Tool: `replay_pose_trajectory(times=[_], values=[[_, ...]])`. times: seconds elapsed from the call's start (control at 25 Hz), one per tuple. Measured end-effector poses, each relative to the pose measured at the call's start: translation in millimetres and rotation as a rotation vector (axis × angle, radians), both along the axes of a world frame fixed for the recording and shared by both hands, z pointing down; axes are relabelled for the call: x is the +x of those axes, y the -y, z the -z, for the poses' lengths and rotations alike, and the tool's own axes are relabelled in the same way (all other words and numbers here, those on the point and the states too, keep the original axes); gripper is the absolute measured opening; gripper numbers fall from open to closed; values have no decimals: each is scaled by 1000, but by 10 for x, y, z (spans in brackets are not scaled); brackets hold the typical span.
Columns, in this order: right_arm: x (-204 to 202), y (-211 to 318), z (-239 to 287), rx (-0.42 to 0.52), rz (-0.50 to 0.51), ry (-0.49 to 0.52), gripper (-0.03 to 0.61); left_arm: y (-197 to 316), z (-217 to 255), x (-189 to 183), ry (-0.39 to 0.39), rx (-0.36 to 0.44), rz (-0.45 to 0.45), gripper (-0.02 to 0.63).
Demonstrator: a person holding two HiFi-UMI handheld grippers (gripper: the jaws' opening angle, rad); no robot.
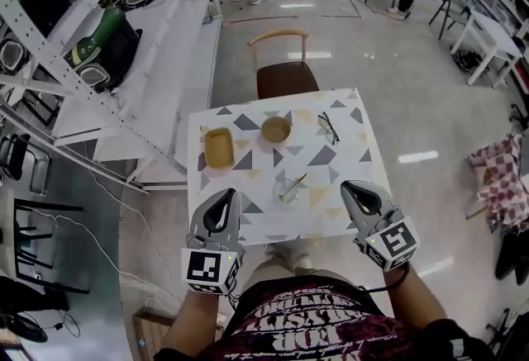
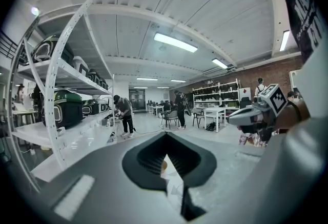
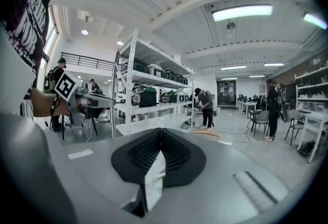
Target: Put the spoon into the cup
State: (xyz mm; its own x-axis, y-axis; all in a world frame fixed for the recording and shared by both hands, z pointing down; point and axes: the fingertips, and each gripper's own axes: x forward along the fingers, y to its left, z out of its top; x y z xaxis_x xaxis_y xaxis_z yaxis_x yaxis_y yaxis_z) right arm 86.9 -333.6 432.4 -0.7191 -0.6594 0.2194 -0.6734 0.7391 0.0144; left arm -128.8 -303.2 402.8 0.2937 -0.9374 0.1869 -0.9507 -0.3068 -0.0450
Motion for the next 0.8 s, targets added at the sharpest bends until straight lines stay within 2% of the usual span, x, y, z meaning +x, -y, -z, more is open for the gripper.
replay_pose_trajectory(times=[0.24,0.64,0.8], values=[[36,-153,320,41,15,9,26,-134,-4,106,0,-14,-16,0],[74,-209,328,54,28,2,26,-184,23,217,18,-19,-47,0],[87,-183,340,33,18,-6,26,-169,31,219,24,-24,-49,0]])
